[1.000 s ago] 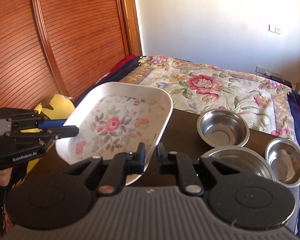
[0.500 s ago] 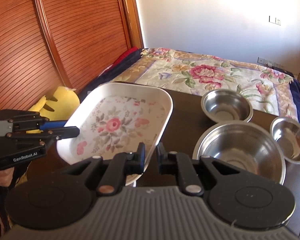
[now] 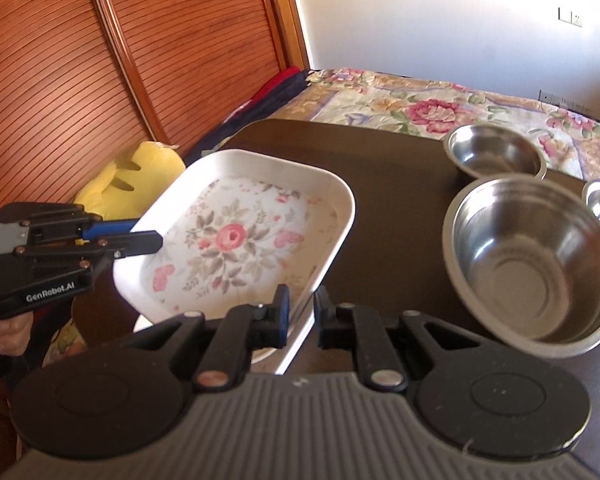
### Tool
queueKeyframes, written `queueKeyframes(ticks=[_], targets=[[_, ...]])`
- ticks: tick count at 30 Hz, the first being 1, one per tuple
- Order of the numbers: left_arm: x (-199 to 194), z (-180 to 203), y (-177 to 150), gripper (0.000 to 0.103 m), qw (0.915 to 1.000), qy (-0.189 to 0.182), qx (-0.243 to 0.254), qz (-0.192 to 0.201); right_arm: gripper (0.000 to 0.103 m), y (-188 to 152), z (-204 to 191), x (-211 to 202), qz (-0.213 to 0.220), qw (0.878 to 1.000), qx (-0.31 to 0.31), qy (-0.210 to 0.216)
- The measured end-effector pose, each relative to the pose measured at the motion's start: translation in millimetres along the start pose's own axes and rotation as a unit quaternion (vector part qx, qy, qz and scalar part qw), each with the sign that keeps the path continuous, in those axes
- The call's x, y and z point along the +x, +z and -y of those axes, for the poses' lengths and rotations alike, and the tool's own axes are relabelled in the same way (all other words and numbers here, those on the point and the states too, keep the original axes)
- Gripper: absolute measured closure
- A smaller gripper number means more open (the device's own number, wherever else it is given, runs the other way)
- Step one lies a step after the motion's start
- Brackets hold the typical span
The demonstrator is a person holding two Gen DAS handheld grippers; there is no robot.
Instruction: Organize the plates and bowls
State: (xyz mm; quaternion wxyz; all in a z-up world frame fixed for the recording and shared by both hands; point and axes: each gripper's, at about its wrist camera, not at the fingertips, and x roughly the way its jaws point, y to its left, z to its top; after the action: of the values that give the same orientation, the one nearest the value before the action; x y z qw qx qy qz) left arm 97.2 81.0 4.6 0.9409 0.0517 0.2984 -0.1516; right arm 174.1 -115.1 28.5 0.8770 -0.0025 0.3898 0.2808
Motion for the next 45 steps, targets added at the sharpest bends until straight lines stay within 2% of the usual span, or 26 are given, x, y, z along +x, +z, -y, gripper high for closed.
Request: queueKeyframes(ticks=[9,19,38,45], targets=[[-5.0,-0.9,-24.5,0.087,0.9998,-0.002,-0.007,-0.017,0.088,-14.6,-6.7,3.6,-0.005,1.0,0.001,0.012],[4.3,-2.0,-34.9,0.087,0.9996,0.004,-0.007,-0.028,0.088,-21.0,-9.7,10.4,-0.015,1.0,0.002,0.014],[10.2,3.0,-36.2,0.087,0.9993,0.024,-0.004,-0.03,0.086,-31.0,-15.2,13.0,0.014,1.0,0.006,0.004],[15.1,-0.5,-41.3,0.086,0.9991,0.025,-0.018,-0.029,0.085,-34.5,-14.5,12.4,0.036,0.999,0.003,0.002]])
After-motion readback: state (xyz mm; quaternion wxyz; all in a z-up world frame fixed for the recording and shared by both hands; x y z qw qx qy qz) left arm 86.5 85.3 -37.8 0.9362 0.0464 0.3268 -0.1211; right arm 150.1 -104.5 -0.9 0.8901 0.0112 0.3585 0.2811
